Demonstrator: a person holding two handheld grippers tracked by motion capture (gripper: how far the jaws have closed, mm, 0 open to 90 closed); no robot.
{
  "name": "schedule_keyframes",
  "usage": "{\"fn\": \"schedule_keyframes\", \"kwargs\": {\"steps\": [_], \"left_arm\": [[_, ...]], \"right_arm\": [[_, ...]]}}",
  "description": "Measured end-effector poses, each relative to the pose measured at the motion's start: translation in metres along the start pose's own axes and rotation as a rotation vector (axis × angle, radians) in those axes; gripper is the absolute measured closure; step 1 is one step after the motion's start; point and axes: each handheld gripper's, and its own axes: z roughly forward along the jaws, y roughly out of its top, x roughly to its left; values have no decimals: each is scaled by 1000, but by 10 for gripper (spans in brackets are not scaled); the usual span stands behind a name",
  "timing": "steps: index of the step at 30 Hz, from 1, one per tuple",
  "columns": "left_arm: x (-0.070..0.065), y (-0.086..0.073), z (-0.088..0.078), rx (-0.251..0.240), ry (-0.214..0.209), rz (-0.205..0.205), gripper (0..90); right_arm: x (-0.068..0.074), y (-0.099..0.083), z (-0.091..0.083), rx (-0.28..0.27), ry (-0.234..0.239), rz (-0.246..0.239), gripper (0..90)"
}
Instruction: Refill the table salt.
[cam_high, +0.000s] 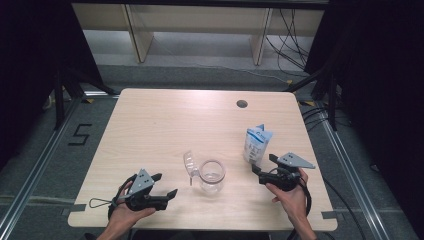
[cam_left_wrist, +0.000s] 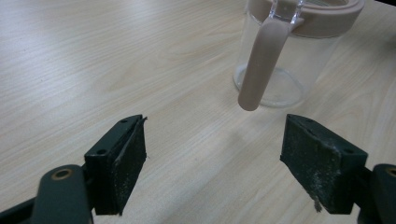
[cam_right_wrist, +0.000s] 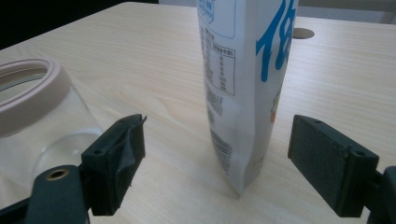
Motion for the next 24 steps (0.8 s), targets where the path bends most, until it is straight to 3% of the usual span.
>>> {"fn": "schedule_keyframes", "kwargs": {"steps": [2, 4, 5, 6, 7, 8, 14, 15, 16, 20, 22, 23, 24], "left_arm": [[-1, 0, 1, -4, -6, -8, 220], [-1, 0, 1, -9, -7, -1, 220], [0, 0, 1, -1, -6, 8, 221], [0, 0, 1, 2, -1, 7, 221], [0, 0, 1, 2, -1, 7, 221], [0, -1, 2, -3, -6, 5, 222], [0, -1, 2, 1, -6, 0, 224], [0, -2, 2, 1, -5, -3, 224], [0, -1, 1, 7, -1, 2, 224], [0, -1, 2, 6, -10, -6, 225], [1, -1, 2, 3, -12, 11, 227], [1, -1, 1, 4, -12, 8, 228], [0, -1, 2, -2, -10, -11, 227]], "right_arm": [[-4, 1, 4, -1, 16, -38, 179], [-2, 1, 4, 1, 13, -11, 174], [-5, 2, 6, -6, 22, -48, 171], [-1, 2, 9, -26, 27, -6, 169], [-1, 2, 9, -26, 27, -6, 169], [-6, 3, 13, -40, 23, -36, 166], [-11, 4, 19, -43, 13, -31, 190], [-9, 3, 20, -46, 2, -12, 190], [-11, 4, 22, -54, 23, -34, 191], [-10, 4, 29, -54, 20, -51, 199], [-8, 4, 28, -39, 11, -33, 199], [-10, 5, 33, -46, -3, -55, 209], [-8, 4, 33, -42, -10, -35, 210]]}}
